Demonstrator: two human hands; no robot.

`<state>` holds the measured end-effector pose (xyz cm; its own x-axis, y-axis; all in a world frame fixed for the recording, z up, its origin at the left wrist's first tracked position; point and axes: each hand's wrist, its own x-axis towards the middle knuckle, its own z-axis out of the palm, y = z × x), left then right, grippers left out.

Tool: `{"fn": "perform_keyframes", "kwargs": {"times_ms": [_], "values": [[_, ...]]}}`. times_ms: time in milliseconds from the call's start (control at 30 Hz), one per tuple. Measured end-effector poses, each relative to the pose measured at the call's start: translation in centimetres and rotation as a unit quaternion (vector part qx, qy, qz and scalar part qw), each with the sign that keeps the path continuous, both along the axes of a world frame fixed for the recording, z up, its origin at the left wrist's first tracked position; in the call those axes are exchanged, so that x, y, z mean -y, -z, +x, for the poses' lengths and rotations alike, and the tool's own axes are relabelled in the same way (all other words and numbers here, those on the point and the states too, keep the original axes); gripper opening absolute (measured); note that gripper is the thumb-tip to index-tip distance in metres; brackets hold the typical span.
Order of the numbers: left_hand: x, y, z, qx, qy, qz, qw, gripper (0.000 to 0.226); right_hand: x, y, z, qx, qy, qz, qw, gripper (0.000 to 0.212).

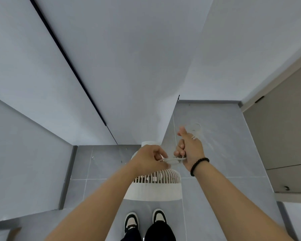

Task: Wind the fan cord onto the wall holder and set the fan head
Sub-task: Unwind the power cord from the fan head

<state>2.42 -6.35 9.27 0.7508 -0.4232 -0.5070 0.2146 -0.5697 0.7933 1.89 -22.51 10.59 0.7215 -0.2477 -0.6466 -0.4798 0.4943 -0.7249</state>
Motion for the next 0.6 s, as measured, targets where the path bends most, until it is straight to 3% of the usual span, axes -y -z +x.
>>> {"fn": "perform_keyframes", "kwargs": {"times_ms": [100, 167, 267, 467, 500, 600], "values": [[-0.6, 0.7, 0.8, -0.015, -0.019, -0.01, 1.0, 0.033, -0.4, 0.8, 0.1, 0.013, -0.112, -0.105, 0.988, 0.056], [-0.9, 1.2, 1.2, -0.016, -0.009, -0.005, 1.0, 0.036, -0.8, 1.3, 0.3, 0.031, -0.225, -0.203, 0.952, 0.074], [-1.1, 2.3, 1.6, 0.013, 0.037, 0.029, 0.999, 0.033, -1.3, 2.3, 0.3, 0.05, -0.404, -0.319, 0.856, 0.1], [-0.5, 3.9, 1.2, -0.022, 0.027, 0.026, 0.999, 0.037, -1.6, 4.9, -0.4, -0.003, -0.626, -0.459, 0.631, 0.078], [-0.6, 4.3, 1.3, -0.027, 0.018, 0.022, 0.999, 0.037, -1.6, 5.3, -0.5, -0.006, -0.619, -0.474, 0.626, 0.067], [-1.2, 5.6, 1.6, -0.042, -0.044, -0.02, 0.998, 0.048, -1.6, 6.2, -0.3, -0.002, -0.549, -0.464, 0.695, 0.027]]}}
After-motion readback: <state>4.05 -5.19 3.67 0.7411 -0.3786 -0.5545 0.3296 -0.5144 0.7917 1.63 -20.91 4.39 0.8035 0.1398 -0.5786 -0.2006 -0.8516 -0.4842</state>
